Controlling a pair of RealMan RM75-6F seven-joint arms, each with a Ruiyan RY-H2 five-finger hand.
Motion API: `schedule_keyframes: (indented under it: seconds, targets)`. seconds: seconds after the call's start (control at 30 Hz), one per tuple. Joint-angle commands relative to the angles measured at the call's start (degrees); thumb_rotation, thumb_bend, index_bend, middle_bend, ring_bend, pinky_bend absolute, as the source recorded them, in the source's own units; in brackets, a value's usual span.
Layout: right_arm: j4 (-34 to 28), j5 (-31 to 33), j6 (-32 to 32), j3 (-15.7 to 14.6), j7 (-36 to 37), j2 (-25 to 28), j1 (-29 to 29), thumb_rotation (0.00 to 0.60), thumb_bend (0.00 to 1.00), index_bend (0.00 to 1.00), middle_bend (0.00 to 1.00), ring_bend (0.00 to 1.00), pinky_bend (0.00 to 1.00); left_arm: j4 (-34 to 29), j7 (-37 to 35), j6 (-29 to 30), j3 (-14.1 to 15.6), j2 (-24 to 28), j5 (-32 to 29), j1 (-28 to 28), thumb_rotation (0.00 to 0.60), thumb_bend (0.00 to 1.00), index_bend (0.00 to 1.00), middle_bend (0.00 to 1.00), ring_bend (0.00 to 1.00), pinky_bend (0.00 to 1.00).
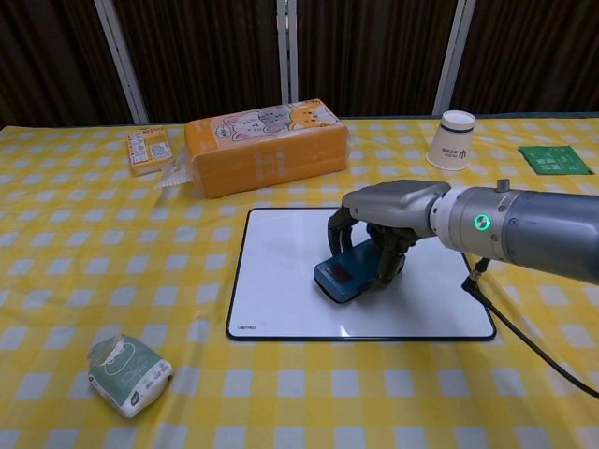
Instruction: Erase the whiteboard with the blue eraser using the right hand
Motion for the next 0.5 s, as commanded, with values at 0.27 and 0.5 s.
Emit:
schedule_keyframes:
  seconds: [0.27, 0.5]
  targets:
    - [-4.7, -1.9, -0.4, -0.9, -1.4, -0.5, 1.0, 0.600, 0.54, 0.86, 0.74, 0.75, 0.77, 0.2, -0.5, -0.1, 0.0, 0.1, 0.0, 0.0, 0.600, 0.11, 0.00, 0.00, 0.00, 0.00]
    - [-5.1, -1.0, -0.6, -0.8, -1.7, -0.6, 1.4, 0.600, 0.54, 0.86, 0.74, 0.75, 0.77, 0.2, -0.5, 0.0, 0.0, 0.1, 0.0, 0.1, 0.600, 0.11, 0.00, 0.00, 0.00, 0.00]
